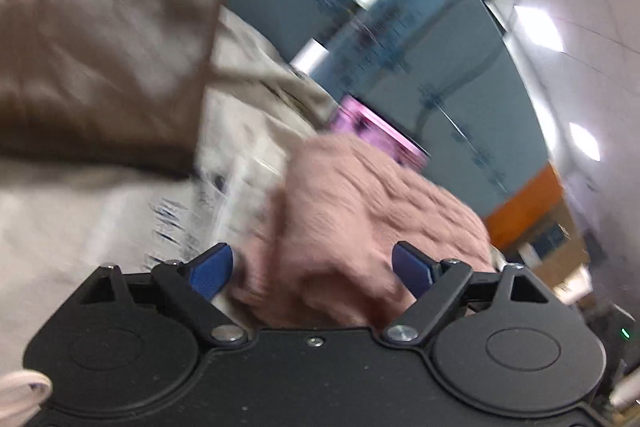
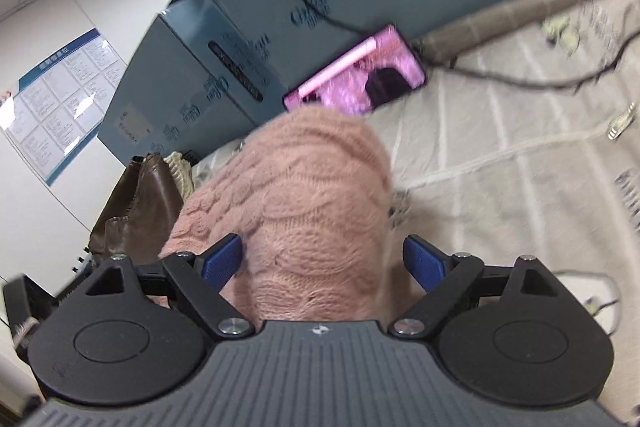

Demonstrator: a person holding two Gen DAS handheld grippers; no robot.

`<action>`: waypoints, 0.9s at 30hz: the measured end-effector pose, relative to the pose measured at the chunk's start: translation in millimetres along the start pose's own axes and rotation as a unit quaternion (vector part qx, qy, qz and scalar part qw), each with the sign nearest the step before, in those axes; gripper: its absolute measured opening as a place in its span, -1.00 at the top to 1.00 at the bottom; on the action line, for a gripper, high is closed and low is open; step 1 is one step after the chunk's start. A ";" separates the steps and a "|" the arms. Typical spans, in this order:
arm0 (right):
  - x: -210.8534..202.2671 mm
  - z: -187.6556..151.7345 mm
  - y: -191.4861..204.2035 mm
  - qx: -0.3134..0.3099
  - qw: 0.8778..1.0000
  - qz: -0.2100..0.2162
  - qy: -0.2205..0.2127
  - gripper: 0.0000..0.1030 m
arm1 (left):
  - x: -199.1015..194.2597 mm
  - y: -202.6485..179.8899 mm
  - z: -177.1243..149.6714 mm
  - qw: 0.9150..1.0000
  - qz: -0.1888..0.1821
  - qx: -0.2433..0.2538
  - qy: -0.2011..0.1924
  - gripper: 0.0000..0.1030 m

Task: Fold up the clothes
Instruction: 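Grasp the sweater edge with the left tool while the right tool grasps it too, then lift the folded sweater with both tools and carry it onto the brown jacket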

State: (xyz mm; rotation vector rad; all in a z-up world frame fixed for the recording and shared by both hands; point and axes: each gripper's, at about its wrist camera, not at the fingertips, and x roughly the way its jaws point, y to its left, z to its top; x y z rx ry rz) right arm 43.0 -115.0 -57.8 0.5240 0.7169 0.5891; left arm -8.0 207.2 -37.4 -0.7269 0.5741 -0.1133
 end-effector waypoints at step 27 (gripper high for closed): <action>115.3 28.0 260.1 -0.160 0.965 0.206 0.023 0.25 | -182.4 68.6 80.6 0.942 0.102 0.038 -0.317 0.24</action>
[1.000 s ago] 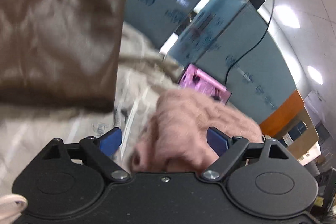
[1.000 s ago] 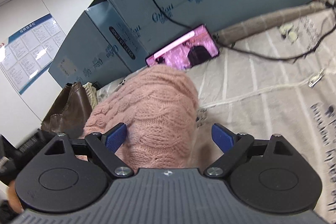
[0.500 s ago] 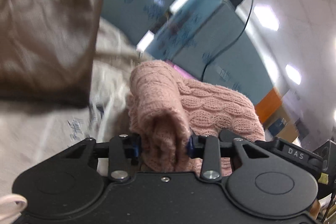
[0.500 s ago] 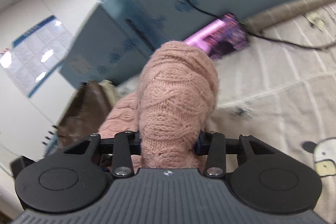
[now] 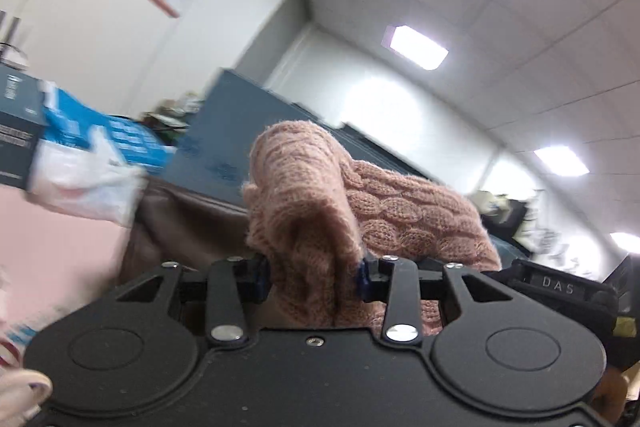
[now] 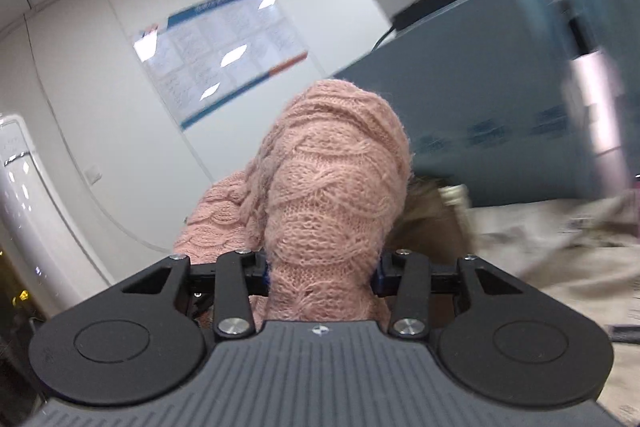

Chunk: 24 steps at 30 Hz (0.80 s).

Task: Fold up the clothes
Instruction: 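Lift the folded sweater with both tools and carry it onto the brown jacket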

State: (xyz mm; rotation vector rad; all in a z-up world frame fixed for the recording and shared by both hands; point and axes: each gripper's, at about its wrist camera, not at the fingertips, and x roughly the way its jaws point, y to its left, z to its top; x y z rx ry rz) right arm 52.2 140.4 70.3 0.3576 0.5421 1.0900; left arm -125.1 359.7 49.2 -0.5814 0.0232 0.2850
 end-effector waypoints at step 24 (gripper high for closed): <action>156.7 0.4 -31.0 -0.077 0.988 -0.130 0.026 -0.56 | 108.9 46.1 0.5 0.987 0.155 0.036 0.003 -0.72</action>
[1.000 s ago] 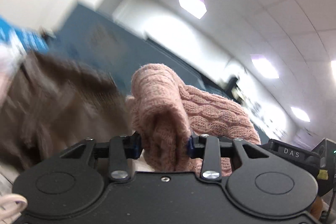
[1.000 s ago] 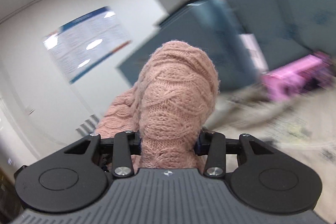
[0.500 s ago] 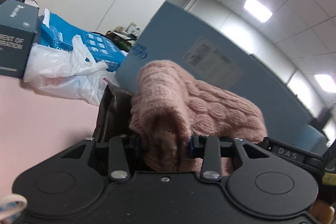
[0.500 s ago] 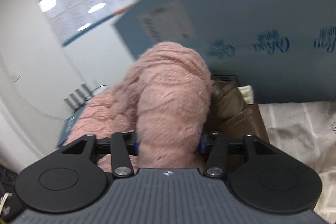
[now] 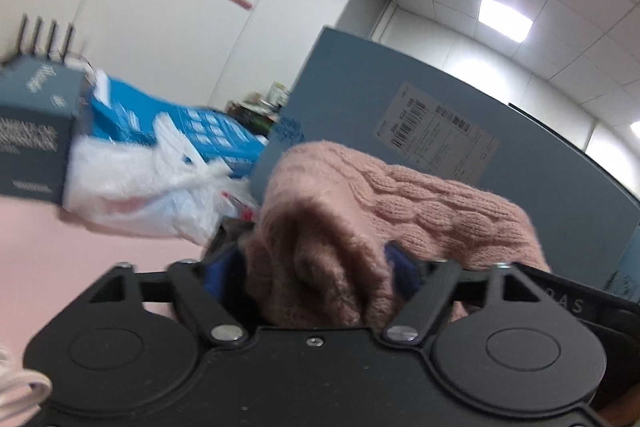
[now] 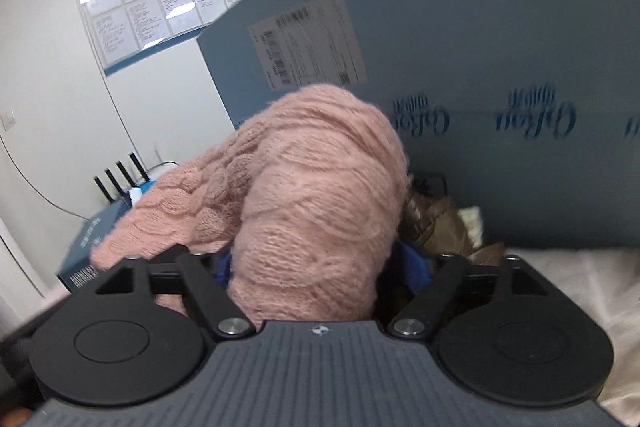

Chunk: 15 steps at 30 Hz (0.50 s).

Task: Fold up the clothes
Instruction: 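Lift the folded sweater with both tools and carry it onto the brown jacket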

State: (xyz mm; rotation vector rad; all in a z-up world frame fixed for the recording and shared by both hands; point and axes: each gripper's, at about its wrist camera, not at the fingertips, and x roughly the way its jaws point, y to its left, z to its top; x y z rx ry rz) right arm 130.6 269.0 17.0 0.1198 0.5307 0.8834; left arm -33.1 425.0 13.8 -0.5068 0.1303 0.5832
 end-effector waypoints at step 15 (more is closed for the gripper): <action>-58.6 3.0 18.4 -0.047 0.997 -0.064 -0.019 -0.77 | -41.7 -24.5 5.1 0.994 0.080 0.078 -0.006 -1.00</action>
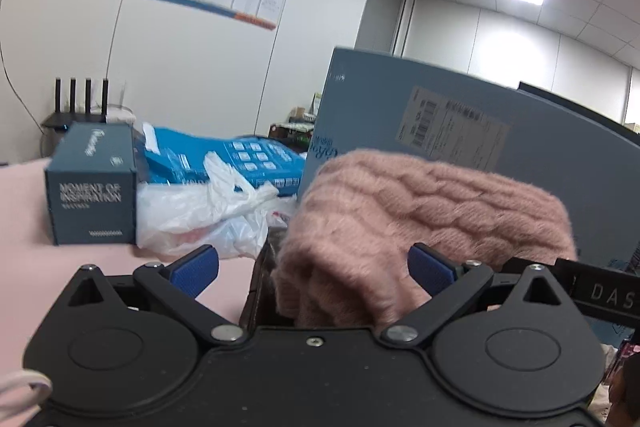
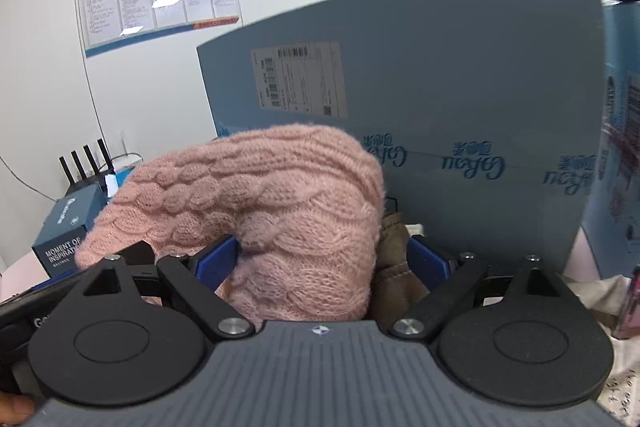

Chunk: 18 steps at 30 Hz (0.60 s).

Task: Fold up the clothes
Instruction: 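Lift the folded sweater with both tools and carry it onto the brown jacket, then lower the sweater onto the brown jacket and open both tools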

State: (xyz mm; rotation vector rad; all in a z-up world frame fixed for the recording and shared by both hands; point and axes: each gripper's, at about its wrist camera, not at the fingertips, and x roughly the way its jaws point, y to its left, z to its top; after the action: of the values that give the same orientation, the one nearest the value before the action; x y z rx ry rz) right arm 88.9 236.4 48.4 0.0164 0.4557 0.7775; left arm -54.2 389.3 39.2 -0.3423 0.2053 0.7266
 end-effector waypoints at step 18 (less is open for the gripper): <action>-115.9 -20.5 -1.3 -0.040 0.998 -0.013 -0.054 -1.00 | -113.4 -18.2 -17.8 0.997 0.037 0.040 -0.058 -1.00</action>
State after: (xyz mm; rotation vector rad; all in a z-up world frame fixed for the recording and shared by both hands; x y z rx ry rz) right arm 9.6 153.5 74.9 -0.0213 0.3209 0.7655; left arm -125.9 300.5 61.0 -0.2169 0.1382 0.8065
